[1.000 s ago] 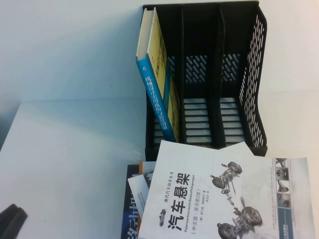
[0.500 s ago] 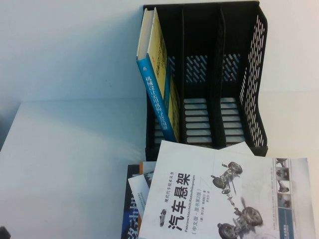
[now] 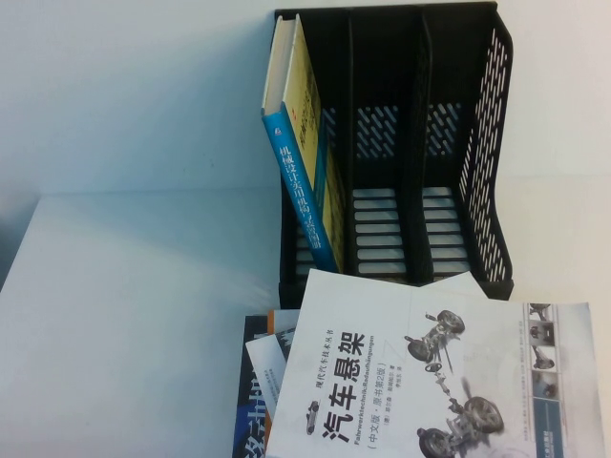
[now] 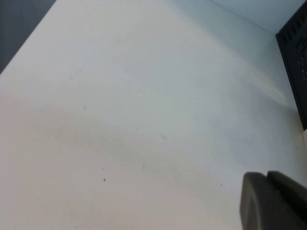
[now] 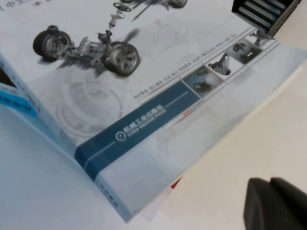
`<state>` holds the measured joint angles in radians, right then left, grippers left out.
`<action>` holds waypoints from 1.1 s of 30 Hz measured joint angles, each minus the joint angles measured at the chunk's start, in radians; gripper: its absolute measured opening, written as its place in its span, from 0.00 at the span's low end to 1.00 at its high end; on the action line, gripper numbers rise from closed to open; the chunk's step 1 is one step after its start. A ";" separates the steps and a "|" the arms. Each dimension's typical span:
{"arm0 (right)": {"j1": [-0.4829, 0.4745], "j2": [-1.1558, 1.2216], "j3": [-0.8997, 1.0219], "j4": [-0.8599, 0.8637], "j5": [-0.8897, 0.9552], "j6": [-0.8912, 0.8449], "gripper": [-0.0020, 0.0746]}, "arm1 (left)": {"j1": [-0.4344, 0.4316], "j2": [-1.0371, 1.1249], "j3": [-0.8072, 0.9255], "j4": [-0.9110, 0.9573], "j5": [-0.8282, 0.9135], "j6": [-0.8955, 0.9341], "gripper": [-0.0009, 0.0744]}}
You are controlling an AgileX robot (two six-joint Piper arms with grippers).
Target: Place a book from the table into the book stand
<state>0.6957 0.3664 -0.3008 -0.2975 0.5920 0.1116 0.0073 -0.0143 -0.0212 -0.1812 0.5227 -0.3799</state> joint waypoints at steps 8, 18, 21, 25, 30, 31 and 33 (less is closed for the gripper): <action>0.000 0.000 0.000 0.000 0.000 -0.002 0.03 | 0.000 0.000 0.002 -0.001 0.000 -0.002 0.01; -0.173 -0.128 0.000 0.006 0.000 -0.004 0.03 | 0.000 0.000 0.002 -0.001 0.000 -0.002 0.01; -0.304 -0.213 0.000 0.028 -0.013 -0.003 0.03 | 0.000 0.000 0.002 -0.002 -0.002 -0.002 0.01; -0.480 -0.339 0.053 0.118 -0.105 -0.003 0.03 | 0.000 0.000 0.002 -0.002 -0.002 -0.002 0.01; -0.633 -0.379 0.205 0.243 -0.201 -0.003 0.03 | 0.000 0.000 0.002 -0.002 -0.002 -0.004 0.01; -0.656 -0.379 0.236 0.262 -0.212 -0.003 0.03 | 0.000 0.000 0.002 -0.002 -0.002 -0.004 0.01; -0.692 -0.379 0.286 0.282 -0.228 -0.003 0.03 | 0.000 0.000 0.002 -0.002 -0.002 -0.004 0.01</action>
<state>0.0033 -0.0128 -0.0152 -0.0159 0.3644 0.1083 0.0073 -0.0143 -0.0196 -0.1837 0.5206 -0.3837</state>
